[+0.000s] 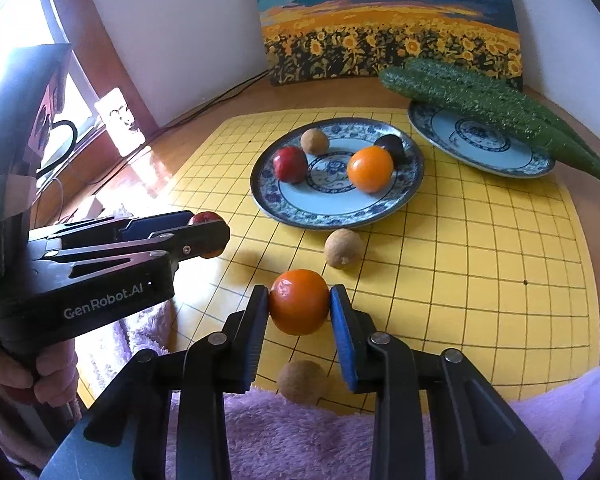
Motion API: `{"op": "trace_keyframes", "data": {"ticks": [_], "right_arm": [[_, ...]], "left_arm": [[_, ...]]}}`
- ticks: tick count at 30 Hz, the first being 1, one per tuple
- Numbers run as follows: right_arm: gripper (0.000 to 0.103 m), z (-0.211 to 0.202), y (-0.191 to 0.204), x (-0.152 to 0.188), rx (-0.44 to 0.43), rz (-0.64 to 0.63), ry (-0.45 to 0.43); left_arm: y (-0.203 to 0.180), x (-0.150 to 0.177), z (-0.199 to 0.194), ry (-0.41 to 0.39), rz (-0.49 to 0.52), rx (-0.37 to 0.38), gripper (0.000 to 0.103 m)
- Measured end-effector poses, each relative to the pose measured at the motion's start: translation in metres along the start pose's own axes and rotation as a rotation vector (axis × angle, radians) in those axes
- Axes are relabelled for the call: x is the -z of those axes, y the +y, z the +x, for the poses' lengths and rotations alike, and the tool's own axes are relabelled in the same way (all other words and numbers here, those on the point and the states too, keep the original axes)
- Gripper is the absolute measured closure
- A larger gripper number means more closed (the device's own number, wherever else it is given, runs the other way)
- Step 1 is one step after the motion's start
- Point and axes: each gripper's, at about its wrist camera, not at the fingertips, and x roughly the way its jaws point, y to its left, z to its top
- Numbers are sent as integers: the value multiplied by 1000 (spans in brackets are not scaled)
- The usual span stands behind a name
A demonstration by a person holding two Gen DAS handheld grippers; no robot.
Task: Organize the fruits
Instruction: 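Carry the apple in the left tool and orange in the right tool over the plate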
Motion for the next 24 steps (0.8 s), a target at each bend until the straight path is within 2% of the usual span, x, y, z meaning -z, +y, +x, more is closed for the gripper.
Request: {"op": "trace_keyframes", "data": {"ticks": [24], "right_arm": [[71, -12, -12, -31, 48, -18, -68]], "left_arm": [[-14, -23, -1, -49, 33, -1, 68]]}}
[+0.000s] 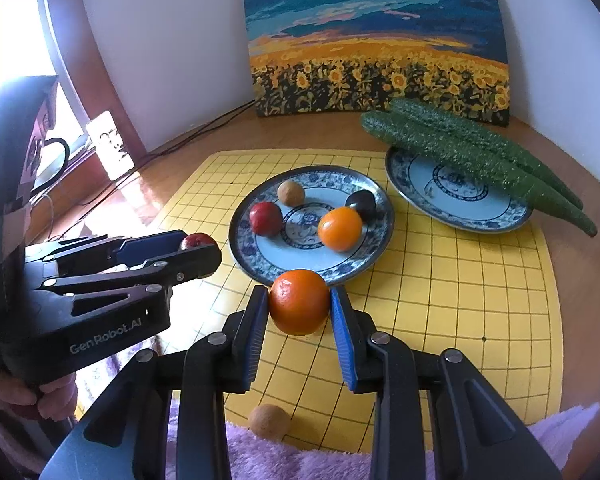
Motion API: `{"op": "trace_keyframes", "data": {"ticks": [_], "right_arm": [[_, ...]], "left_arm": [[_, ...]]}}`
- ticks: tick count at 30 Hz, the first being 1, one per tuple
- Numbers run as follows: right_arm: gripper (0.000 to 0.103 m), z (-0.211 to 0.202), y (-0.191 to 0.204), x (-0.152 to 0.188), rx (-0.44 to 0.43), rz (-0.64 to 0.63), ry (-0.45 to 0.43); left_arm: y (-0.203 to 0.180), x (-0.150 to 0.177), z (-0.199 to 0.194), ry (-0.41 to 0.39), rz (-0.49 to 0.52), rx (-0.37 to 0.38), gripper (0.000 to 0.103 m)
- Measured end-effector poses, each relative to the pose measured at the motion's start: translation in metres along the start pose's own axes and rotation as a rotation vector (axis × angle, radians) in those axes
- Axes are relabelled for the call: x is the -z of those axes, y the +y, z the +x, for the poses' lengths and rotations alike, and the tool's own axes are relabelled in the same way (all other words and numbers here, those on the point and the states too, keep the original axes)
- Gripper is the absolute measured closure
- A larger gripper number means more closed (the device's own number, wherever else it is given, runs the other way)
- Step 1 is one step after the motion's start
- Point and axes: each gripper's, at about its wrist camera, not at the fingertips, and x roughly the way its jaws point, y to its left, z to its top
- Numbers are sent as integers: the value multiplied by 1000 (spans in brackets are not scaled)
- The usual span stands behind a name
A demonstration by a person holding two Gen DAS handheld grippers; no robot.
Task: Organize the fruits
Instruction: 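Carry the apple in the left tool and orange in the right tool over the plate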
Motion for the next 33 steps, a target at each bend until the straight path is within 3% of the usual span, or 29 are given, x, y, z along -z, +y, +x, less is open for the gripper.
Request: {"op": "trace_keyframes", "data": {"ticks": [33], "right_arm": [[70, 24, -14, -22, 26, 13, 0]], "left_arm": [[-1, -14, 39, 7, -7, -11, 68]]}}
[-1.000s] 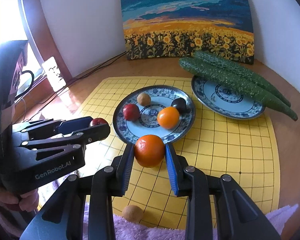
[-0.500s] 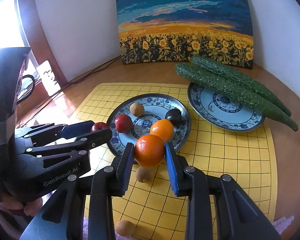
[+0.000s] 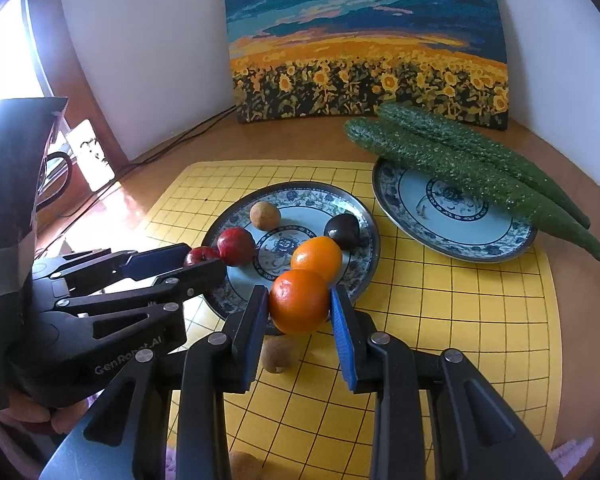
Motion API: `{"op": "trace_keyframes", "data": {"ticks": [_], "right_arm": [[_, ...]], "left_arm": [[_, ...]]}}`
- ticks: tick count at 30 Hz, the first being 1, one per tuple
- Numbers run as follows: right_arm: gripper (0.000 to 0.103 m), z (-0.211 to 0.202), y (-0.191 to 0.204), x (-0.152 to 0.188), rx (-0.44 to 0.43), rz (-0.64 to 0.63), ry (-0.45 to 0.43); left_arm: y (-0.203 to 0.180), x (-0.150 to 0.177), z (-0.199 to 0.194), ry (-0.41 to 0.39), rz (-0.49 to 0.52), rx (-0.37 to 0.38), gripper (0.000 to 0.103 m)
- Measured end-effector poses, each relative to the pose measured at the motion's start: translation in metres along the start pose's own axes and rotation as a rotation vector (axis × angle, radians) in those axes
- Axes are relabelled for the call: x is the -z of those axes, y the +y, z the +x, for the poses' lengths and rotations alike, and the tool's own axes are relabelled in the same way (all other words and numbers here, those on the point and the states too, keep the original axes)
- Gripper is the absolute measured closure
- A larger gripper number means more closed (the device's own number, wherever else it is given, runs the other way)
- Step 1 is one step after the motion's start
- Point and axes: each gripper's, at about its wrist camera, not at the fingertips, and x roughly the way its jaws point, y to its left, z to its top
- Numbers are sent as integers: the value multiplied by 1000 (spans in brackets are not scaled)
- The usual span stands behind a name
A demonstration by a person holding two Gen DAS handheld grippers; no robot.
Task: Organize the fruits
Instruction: 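Carry the apple in the left tool and orange in the right tool over the plate, then open the left tool releasing the apple while the right tool releases the orange onto the plate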
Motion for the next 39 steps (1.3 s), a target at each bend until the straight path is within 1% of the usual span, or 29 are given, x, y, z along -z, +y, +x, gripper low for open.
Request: {"op": "trace_keyframes", "data": {"ticks": [22, 35, 37, 39], "right_arm": [[70, 15, -1, 2, 11, 1, 25], [70, 17, -1, 2, 6, 10, 20], [68, 17, -1, 2, 13, 9, 17], [64, 16, -2, 2, 16, 16, 10]], "left_arm": [[-2, -4, 9, 1, 18, -9, 68], [-1, -4, 9, 4, 19, -12, 68], [-1, -4, 9, 2, 20, -14, 68], [-1, -4, 8, 2, 19, -15, 67]]}}
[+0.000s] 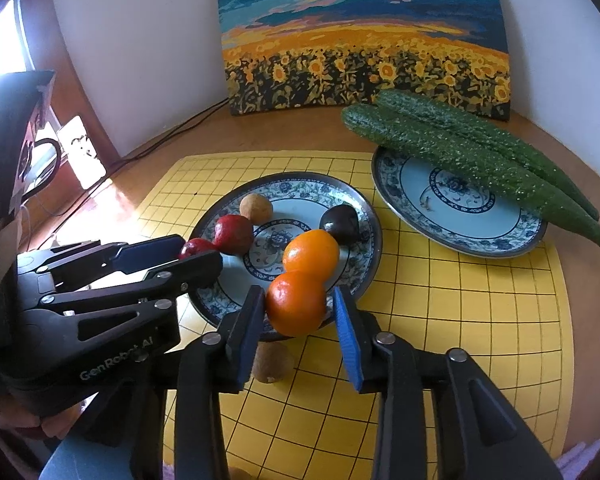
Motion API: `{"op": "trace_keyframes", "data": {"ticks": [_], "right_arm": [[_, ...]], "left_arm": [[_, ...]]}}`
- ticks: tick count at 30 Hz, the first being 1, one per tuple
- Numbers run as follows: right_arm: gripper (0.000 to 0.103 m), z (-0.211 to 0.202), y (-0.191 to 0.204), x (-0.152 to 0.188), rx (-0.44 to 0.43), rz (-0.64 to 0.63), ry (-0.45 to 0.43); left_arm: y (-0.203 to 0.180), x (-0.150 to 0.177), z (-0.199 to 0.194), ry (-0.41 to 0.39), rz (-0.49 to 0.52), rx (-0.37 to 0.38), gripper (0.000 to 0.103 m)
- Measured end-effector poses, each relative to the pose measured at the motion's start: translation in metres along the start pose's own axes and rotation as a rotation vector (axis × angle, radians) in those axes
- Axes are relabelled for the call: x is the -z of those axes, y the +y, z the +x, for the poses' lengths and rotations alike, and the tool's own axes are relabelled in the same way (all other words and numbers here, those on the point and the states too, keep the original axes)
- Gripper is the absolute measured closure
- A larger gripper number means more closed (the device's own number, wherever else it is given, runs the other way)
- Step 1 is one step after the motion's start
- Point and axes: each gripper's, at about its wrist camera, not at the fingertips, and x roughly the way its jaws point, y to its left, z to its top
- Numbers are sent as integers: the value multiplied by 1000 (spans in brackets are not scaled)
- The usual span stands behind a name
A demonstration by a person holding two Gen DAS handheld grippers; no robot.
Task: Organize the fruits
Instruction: 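Open the left tool releasing the apple while the right tool releases the orange onto the plate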
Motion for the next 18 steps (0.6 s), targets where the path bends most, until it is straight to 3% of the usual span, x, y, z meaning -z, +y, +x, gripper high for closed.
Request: {"op": "trace_keyframes", "data": {"ticks": [7, 18], "right_arm": [[55, -8, -2, -1, 14, -4, -23], [54, -19, -8, 4, 11, 13, -61]], "left_arm": [[1, 0, -8, -7, -3, -8, 61], [-8, 3, -18, -14, 23, -15, 59]]}}
